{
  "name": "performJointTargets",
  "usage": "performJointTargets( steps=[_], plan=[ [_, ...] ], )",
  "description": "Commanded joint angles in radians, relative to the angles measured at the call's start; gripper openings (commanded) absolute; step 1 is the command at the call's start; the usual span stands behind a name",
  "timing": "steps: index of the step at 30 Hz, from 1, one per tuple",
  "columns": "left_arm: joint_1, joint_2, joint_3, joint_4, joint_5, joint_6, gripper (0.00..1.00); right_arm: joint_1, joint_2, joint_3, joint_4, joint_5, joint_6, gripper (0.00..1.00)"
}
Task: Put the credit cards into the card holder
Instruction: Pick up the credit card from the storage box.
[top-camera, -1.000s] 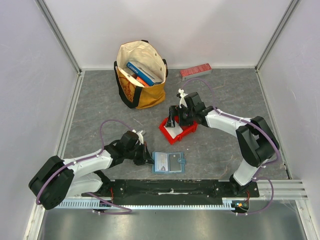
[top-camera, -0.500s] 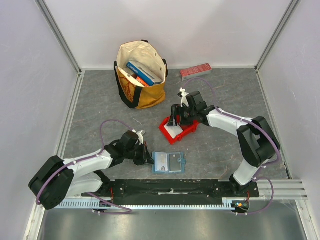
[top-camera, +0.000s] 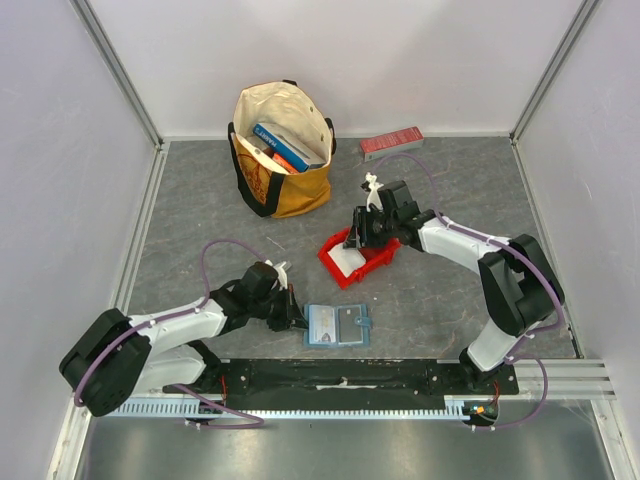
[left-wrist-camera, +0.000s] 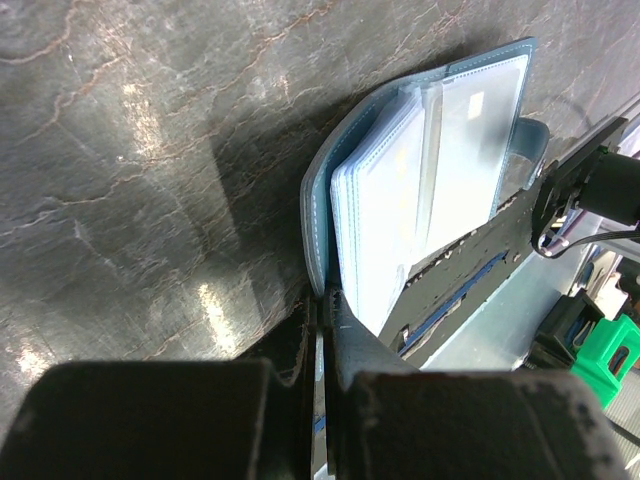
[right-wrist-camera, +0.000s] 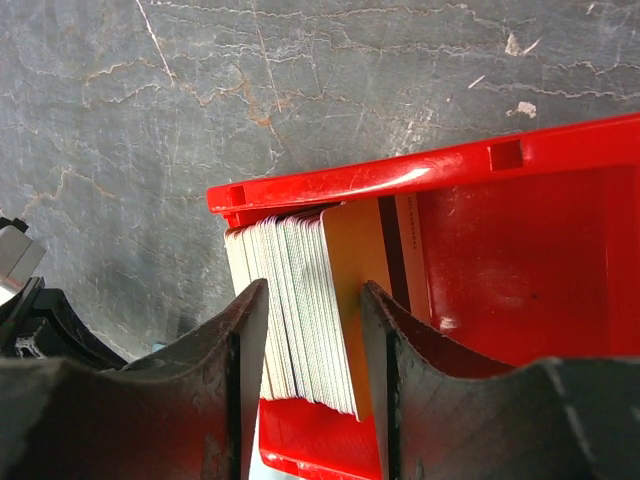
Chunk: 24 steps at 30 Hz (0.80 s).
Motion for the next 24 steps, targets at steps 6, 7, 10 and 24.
performJointTargets(
  steps=[6,7,10,24],
  plan=[
    [-0.002,0.014,0.028,0.031,0.007,0.034,0.02,-0.017,-0.02,-0.006,0.025,-0.036,-0.002,0.34],
    [-0.002,0.014,0.026,0.033,0.007,0.034,0.02,-0.02,-0.018,-0.004,0.024,-0.038,-0.002,0.31],
    [-0.002,0.015,0.028,0.033,0.007,0.034,0.02,-0.021,-0.017,-0.004,0.024,-0.038,-0.002,0.25],
    [-0.002,0.023,0.029,0.033,0.01,0.037,0.02,-0.044,-0.027,0.006,0.021,0.011,-0.019,0.68]
  ],
)
